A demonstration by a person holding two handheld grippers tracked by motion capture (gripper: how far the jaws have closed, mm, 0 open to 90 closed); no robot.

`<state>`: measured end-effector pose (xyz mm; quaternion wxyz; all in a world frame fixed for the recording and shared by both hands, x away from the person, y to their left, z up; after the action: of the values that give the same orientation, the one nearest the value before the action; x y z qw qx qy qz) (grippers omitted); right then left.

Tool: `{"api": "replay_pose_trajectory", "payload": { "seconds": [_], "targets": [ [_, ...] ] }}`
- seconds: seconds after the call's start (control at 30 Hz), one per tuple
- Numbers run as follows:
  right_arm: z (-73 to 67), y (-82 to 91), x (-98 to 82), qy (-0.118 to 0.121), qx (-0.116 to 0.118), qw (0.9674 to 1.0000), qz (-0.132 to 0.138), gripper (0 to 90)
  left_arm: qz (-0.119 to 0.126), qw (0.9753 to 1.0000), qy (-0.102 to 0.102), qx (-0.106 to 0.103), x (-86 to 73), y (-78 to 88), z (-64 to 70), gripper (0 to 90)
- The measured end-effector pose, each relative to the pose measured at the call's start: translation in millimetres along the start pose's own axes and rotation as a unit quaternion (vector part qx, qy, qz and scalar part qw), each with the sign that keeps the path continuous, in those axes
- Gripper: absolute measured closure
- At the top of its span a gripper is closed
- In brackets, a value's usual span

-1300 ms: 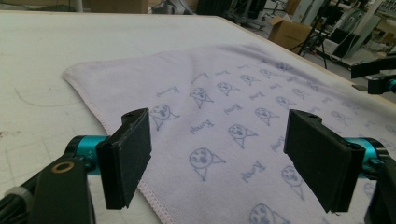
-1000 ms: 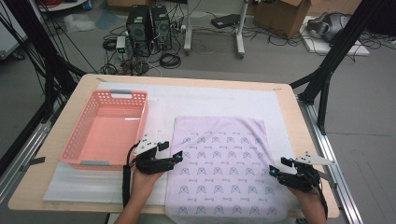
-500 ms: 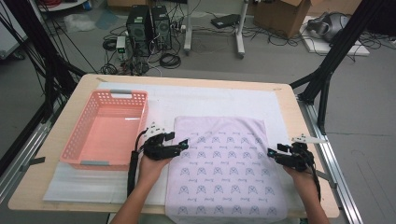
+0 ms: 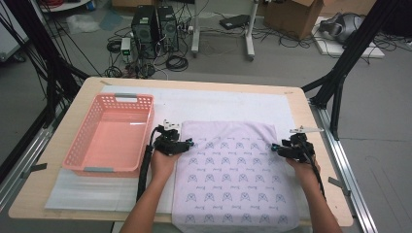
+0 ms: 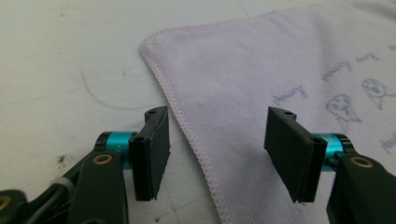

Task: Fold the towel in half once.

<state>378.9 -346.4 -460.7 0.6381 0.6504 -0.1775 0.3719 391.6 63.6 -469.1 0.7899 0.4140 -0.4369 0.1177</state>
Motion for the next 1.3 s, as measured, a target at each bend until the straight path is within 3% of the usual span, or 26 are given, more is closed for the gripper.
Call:
{"api": "replay_pose_trajectory", "payload": {
  "seconds": [0.07,0.2,0.27,0.3,0.33,0.37,0.43,0.53,0.67,0.77,0.87,1.0,1.1,1.17,1.3],
  "targets": [
    [-1.4,-4.8,1.0,0.006,-0.015,0.9998,-0.009,51.0,-0.005,0.9996,-0.021,0.018,0.5,-1.4,1.1,52.5],
    [-0.5,-7.4,3.6,-0.003,-0.024,0.9997,-0.006,58.6,-0.007,0.9988,-0.033,0.034,1.6,-3.7,2.3,68.1],
    [-0.4,-7.3,4.3,-0.003,-0.015,0.9999,-0.006,72.1,-0.01,0.9987,-0.044,0.025,2.1,-5.9,5.9,82.8],
    [-1.0,-7.4,4.6,-0.002,-0.006,1.0,-0.007,80.8,-0.011,0.9985,-0.046,0.028,2.3,-6.6,7.1,85.8],
    [-1.6,-7.3,4.7,-0.003,0.0,1.0,-0.008,83.3,-0.012,0.9986,-0.044,0.027,2.8,-6.1,6.2,86.3],
    [-1.8,-7.3,5.2,-0.003,0.001,1.0,-0.007,84.8,-0.003,0.9994,-0.022,0.025,3.4,-5.0,4.0,86.5],
    [0.9,-6.7,6.2,-0.002,-0.003,1.0,-0.004,86.3,0.011,0.9994,-0.01,0.032,5.4,-0.8,-0.1,86.7],
    [6.1,-2.0,8.8,-0.011,-0.02,0.9996,0.014,86.7,0.055,0.998,0.017,0.024,12.8,7.9,-1.8,86.8],
    [7.4,4.4,10.6,-0.022,-0.017,0.9991,0.031,86.6,0.067,0.9975,0.023,0.007,16.7,14.6,-0.5,86.8],
    [10.8,13.7,8.7,-0.038,0.006,0.998,0.05,86.5,0.073,0.997,0.022,-0.013,17.5,23.5,2.1,86.5],
    [13.3,25.9,3.7,-0.04,0.027,0.9968,0.063,86.2,0.086,0.9955,0.023,-0.032,17.4,34.4,7.6,86.4],
    [14.3,43.2,-4.7,-0.044,0.046,0.9945,0.084,85.9,0.086,0.9943,0.024,-0.058,14.9,49.5,16.3,86.4],
    [13.2,57.4,-13.5,-0.045,0.06,0.9928,0.093,85.8,0.102,0.9914,0.025,-0.079,9.7,60.2,26.0,86.4],
    [11.8,65.0,-19.9,-0.039,0.064,0.9922,0.099,85.8,0.102,0.991,0.015,-0.086,3.5,67.1,32.1,86.4],
    [10.2,78.2,-34.4,-0.039,0.073,0.991,0.105,85.5,0.106,0.9891,0.018,-0.101,-10.7,76.8,39.7,86.3]
  ]
}}
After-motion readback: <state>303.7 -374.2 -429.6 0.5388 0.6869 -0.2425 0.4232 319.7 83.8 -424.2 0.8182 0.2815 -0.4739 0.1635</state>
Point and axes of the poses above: each handheld gripper's, and its own axes: y roughly backward along the jaws, x roughly out of its top, z roughly to its right, the point moved 3 cm from there along -y, roughly forward along the jaws, and after that the axes turned 13 degrees about -x, right-handed, at the moved point
